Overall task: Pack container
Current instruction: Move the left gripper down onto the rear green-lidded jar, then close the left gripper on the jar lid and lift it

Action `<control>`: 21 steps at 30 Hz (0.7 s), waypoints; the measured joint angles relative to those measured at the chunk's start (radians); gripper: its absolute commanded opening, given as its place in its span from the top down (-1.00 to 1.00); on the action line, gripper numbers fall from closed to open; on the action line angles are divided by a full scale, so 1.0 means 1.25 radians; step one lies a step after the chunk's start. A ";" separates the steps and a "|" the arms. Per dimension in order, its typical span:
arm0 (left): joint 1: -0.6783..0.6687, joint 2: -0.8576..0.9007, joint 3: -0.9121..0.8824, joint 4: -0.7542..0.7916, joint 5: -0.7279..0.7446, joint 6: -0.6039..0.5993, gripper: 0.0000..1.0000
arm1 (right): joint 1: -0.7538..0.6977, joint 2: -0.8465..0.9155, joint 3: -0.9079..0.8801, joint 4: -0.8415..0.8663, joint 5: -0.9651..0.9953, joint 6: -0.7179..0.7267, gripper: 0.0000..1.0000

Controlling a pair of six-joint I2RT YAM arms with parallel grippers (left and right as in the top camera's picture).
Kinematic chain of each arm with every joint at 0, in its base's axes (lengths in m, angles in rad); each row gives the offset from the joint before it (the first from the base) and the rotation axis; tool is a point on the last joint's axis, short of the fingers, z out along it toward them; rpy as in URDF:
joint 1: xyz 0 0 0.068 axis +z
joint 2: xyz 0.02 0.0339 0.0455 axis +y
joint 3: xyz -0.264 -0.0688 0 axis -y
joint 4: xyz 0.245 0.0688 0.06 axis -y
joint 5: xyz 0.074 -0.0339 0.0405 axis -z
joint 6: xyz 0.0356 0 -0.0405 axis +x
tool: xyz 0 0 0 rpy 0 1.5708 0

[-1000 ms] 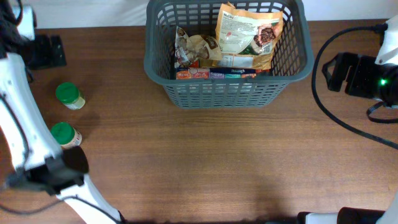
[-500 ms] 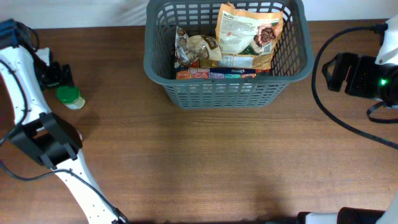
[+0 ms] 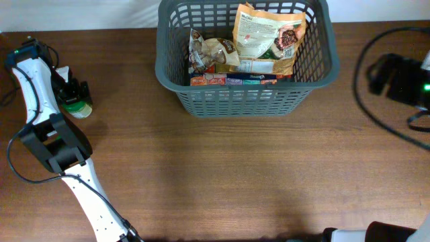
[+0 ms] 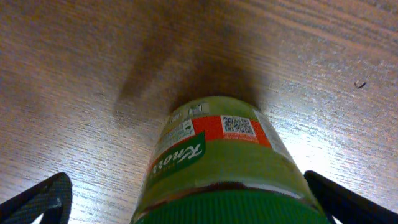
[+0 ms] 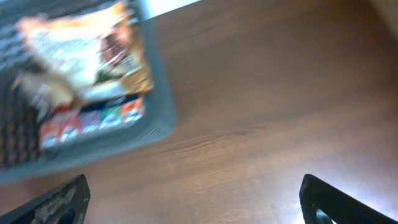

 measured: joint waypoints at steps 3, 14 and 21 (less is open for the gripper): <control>-0.002 0.000 0.000 0.011 0.000 0.000 -0.83 | -0.092 0.000 0.000 0.000 0.009 0.023 -0.98; -0.024 0.000 0.000 0.007 0.003 0.002 -0.36 | -0.328 0.016 0.000 -0.001 -0.003 0.045 -0.98; -0.031 0.000 0.000 -0.014 0.002 0.002 0.22 | -0.331 0.016 0.000 -0.001 -0.007 0.046 -0.98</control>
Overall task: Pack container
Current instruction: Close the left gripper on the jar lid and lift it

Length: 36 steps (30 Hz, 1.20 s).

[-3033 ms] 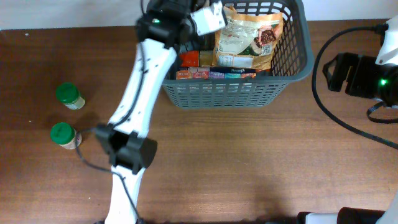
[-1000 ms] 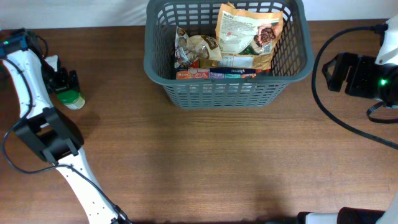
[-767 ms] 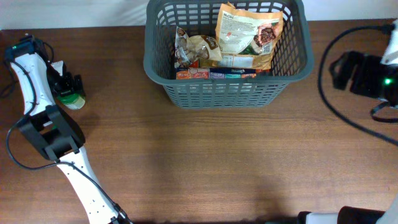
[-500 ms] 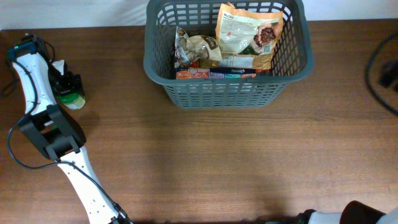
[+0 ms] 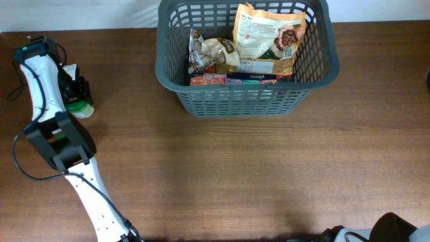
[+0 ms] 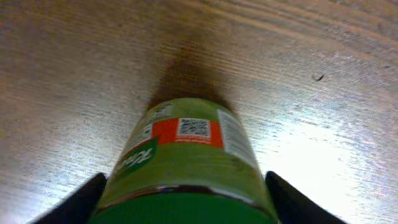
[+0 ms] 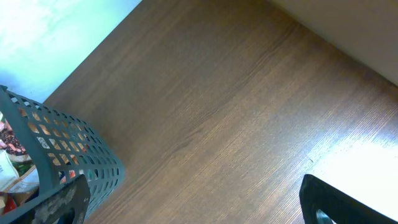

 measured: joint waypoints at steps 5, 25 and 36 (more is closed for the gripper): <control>0.000 -0.001 0.006 -0.022 0.006 0.001 0.81 | 0.000 0.000 0.000 0.000 -0.002 0.000 -0.98; -0.059 -0.096 0.202 -0.110 0.072 0.001 0.96 | 0.000 0.000 0.000 0.000 -0.002 0.000 -0.98; -0.348 -0.512 0.391 -0.020 0.084 0.131 0.96 | 0.000 0.000 0.000 0.000 -0.002 0.000 -0.98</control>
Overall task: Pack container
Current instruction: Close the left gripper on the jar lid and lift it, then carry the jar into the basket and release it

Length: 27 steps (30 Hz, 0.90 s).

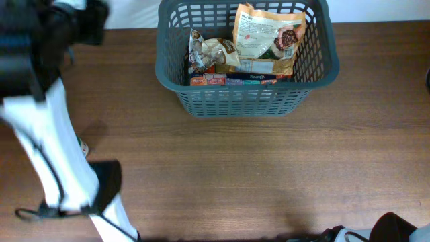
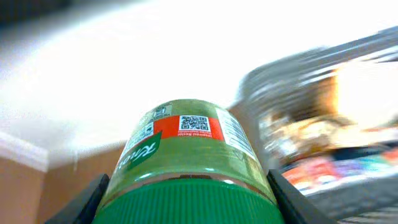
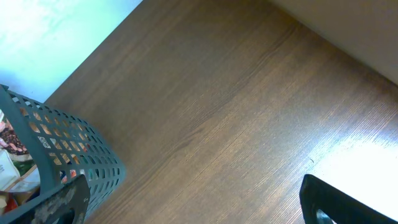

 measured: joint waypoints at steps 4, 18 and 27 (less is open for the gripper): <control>-0.151 -0.045 0.009 0.002 0.005 0.104 0.96 | 0.000 0.000 0.000 0.000 0.000 0.000 -0.98; -0.289 0.203 -0.229 0.027 -0.006 0.355 0.96 | 0.000 0.000 0.000 0.000 0.000 0.000 -0.98; -0.289 0.328 -0.269 0.049 -0.026 0.469 0.98 | 0.000 0.000 0.000 0.000 0.000 0.000 -0.98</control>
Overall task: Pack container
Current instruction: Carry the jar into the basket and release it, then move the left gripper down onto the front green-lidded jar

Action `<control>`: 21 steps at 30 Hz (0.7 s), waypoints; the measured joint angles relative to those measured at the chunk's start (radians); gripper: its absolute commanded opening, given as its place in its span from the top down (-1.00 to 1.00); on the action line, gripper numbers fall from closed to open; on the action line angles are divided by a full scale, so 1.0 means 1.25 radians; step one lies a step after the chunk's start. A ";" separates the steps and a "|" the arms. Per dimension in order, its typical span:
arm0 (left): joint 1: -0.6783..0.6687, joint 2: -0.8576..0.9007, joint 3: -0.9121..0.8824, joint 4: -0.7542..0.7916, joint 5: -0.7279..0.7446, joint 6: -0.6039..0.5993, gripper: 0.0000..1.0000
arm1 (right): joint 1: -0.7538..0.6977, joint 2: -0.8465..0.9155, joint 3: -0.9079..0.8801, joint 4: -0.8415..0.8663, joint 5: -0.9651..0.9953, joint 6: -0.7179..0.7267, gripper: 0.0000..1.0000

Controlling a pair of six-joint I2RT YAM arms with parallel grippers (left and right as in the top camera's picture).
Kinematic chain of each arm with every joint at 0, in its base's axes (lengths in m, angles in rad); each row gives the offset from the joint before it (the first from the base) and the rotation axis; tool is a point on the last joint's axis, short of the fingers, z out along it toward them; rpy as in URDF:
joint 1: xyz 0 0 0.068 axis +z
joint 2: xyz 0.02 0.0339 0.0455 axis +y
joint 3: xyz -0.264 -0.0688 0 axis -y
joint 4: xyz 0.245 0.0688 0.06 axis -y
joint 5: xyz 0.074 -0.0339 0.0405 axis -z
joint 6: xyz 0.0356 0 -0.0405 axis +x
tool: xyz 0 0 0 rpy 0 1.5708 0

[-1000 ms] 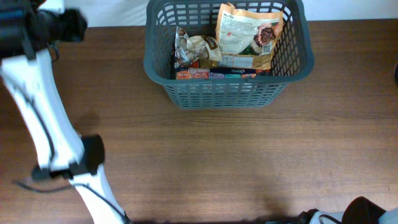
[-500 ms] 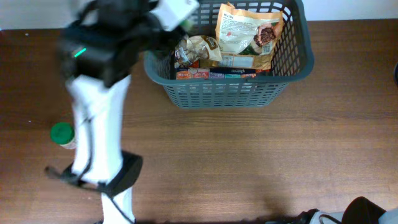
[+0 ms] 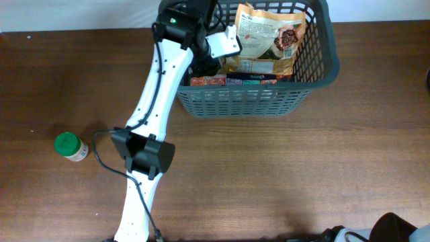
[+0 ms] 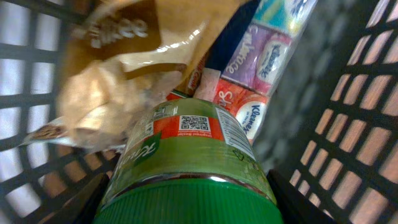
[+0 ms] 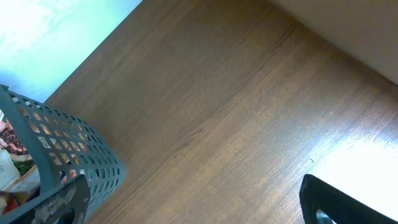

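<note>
My left gripper (image 4: 186, 208) is shut on a green-lidded Knorr jar (image 4: 186, 146), its dark fingers on either side of the lid. It holds the jar inside the grey basket (image 3: 248, 101), at the left end (image 3: 205, 62), just above tissue packs (image 4: 249, 99) and a brown snack bag (image 4: 134, 37). A second green-lidded jar (image 3: 70, 146) stands on the table at the left. My right gripper (image 5: 199, 205) is open over bare table, right of the basket (image 5: 56, 162).
The basket holds a large printed pouch (image 3: 267, 33), snack bags and a row of tissue packs (image 3: 232, 80). The left arm's base link (image 3: 144, 156) sits mid-left on the wooden table. A wall edge (image 5: 348, 31) runs beyond the table's right side.
My left gripper, with the jar in it, was raised outside the basket's left side; now it is down inside the basket. A second jar now shows on the table. The right arm has not moved.
My left gripper stood open around the jar on the table at the far left, then shut on it. Then it held the jar raised near the basket, and now inside it. The right gripper swung away from the basket and stayed open.
</note>
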 measured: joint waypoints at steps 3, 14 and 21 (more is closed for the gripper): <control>0.000 0.027 -0.001 0.001 -0.003 0.014 0.54 | 0.000 0.000 0.000 0.000 0.000 0.000 -0.98; 0.002 0.038 -0.003 0.013 -0.016 -0.100 -0.98 | 0.000 0.000 0.000 0.000 0.000 -0.001 -0.98; 0.082 -0.143 -0.004 0.013 -0.063 -0.283 -0.98 | 0.000 0.000 0.000 0.000 0.000 0.000 -0.98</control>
